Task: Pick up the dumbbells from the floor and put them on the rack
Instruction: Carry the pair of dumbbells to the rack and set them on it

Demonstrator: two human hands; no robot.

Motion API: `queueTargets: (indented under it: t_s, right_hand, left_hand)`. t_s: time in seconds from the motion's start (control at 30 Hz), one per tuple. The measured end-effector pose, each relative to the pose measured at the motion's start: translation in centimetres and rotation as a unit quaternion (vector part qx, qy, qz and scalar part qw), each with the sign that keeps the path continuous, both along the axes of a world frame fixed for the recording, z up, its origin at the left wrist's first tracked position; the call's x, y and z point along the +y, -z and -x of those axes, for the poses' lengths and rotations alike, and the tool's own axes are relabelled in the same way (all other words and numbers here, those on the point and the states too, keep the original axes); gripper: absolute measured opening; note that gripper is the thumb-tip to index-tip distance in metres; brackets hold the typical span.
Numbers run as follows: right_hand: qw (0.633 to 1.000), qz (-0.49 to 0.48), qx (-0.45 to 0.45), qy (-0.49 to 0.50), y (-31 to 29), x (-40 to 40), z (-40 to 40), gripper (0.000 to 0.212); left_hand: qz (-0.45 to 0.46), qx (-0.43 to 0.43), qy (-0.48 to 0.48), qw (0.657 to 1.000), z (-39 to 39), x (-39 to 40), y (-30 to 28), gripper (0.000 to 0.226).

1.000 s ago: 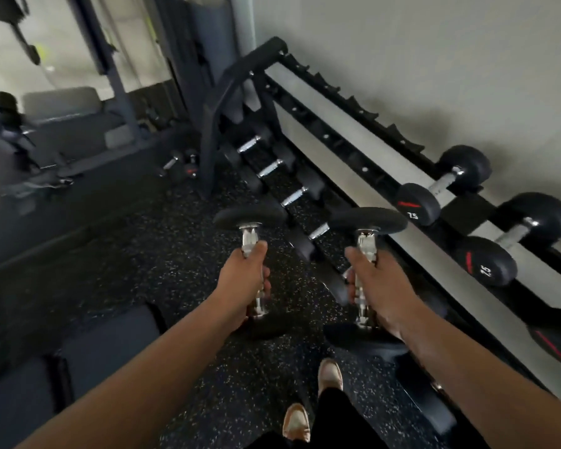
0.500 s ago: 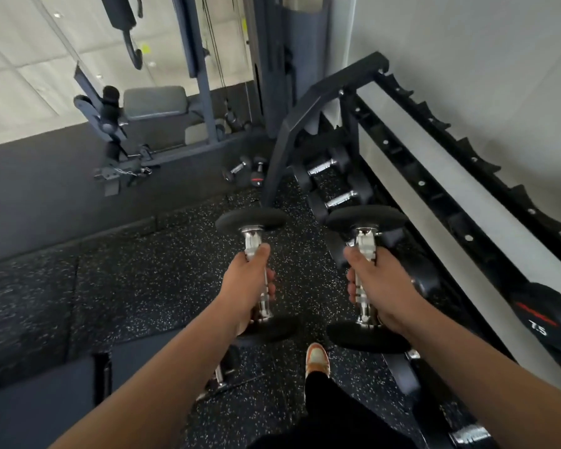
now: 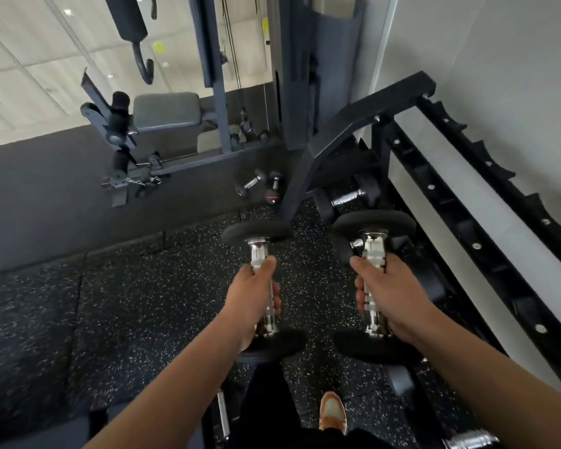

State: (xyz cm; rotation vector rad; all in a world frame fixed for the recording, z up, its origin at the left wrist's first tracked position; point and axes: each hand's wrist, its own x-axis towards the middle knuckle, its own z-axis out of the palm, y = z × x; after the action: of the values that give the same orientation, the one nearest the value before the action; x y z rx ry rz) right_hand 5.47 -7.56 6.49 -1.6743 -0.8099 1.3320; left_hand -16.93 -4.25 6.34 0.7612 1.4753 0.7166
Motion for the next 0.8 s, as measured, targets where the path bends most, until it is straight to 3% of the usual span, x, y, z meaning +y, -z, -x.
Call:
queueTargets:
  t_s: [0.47, 0.8]
  right_hand:
    - [0.987, 0.025, -0.002, 0.157, 0.6, 19.2, 3.4, 0.018]
    - [0.948, 0.047, 0.01, 0.315, 0.4, 26.5, -2.1, 0.021]
  left_hand:
    - [-0.011, 0.022, 0.173, 0.985, 0.8, 26.9, 2.0, 0.035]
    - [-0.026, 0.033, 0.326, 0.944, -8.7, 39.8, 1.8, 0.034]
